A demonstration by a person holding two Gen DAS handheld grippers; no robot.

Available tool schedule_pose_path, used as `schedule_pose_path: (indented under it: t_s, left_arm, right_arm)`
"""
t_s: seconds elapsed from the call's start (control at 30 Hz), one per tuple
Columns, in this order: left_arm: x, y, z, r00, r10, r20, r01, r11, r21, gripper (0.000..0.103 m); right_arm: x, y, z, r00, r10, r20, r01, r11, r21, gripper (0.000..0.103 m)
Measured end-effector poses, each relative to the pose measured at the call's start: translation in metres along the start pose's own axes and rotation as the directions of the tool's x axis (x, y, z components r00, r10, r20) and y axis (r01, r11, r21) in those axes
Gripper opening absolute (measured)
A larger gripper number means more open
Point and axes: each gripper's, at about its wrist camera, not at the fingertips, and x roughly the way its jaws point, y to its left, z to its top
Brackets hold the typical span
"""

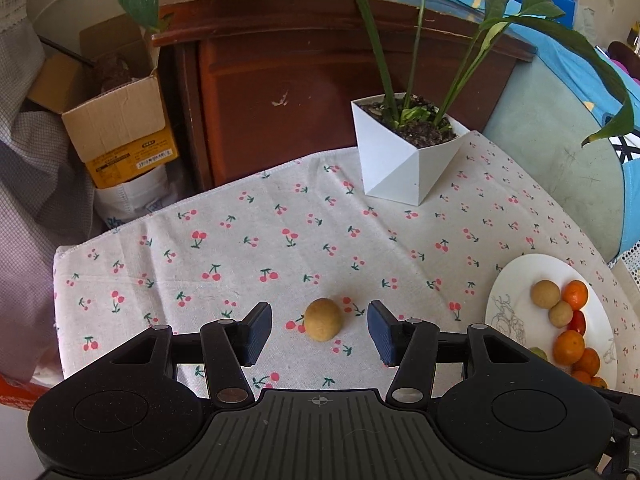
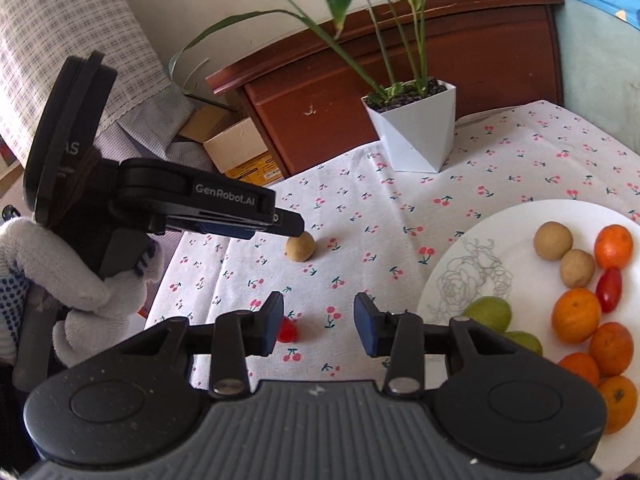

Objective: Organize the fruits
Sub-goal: 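Grasp the last kiwi with the left tool while the right tool grasps a cherry tomato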

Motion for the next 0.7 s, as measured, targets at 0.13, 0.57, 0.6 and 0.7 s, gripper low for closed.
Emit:
schedule_pose_path:
  t_s: [0.13,0.57,0.6,0.7]
  left_arm:
    - [0.005,0.004,-0.001,1.000,0.004,-0.008,-0.004,1.000,0.000,0.052]
    - [0.023,0.008,-0.002,0.998,-0.019,-0.052,0.019,1.000,0.000,0.052]
    - [0.024,0.008,-0.002,0.998,-0.018,-0.057,0.018,1.000,0.003,0.052]
    - [0.027,0.010,-0.004,0.998,-0.011,-0.066,0.011,1.000,0.009,0.052]
  right_arm:
    - [0.009,0.012,-0.003,1.000,0.012,-0.021,-0.013,0.998,-0.056,0.041]
    - [0.033,0.032,-0.015,0.998,-0.014,-0.056,0.004,0.986,-0.168,0.040]
    - [0.035,0.033,-0.016,0.998,-0.017,-0.059,0.006,0.984,-0.177,0.040]
    - [0.040,0.038,-0.018,0.998,-0.030,-0.063,0.017,0.979,-0.202,0.040]
